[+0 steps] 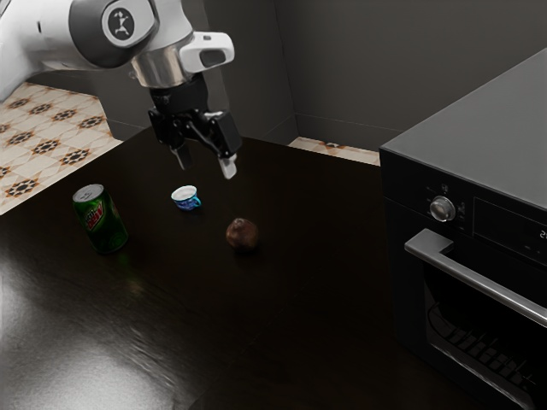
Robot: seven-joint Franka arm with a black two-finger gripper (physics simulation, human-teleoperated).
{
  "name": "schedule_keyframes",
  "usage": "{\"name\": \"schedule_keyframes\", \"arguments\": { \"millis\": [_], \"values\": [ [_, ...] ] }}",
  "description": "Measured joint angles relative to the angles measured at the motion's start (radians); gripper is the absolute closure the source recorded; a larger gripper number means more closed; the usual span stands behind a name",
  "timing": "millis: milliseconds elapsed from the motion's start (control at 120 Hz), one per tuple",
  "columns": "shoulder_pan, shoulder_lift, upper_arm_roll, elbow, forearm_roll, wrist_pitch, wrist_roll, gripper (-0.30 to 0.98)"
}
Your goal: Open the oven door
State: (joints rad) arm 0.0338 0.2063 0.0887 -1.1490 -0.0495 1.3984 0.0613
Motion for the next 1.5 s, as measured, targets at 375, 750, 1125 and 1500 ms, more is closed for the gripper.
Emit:
{"name": "schedule_keyframes", "arguments": {
  "millis": [375, 750, 1125, 1500],
  "values": [
    [0.12, -0.319, -0.244, 0.101, -0.026, -0.055, 0.27, 0.0],
    [-0.132, -0.36, -0.764, -0.287, 0.015, 0.279, 0.848, 0.0],
    [-0.133, -0.187, -0.769, -0.27, 0.202, 0.317, 0.973, 0.0],
    [-0.149, -0.049, -0.771, -0.184, 0.279, 0.343, 1.015, 0.0]
  ]
}}
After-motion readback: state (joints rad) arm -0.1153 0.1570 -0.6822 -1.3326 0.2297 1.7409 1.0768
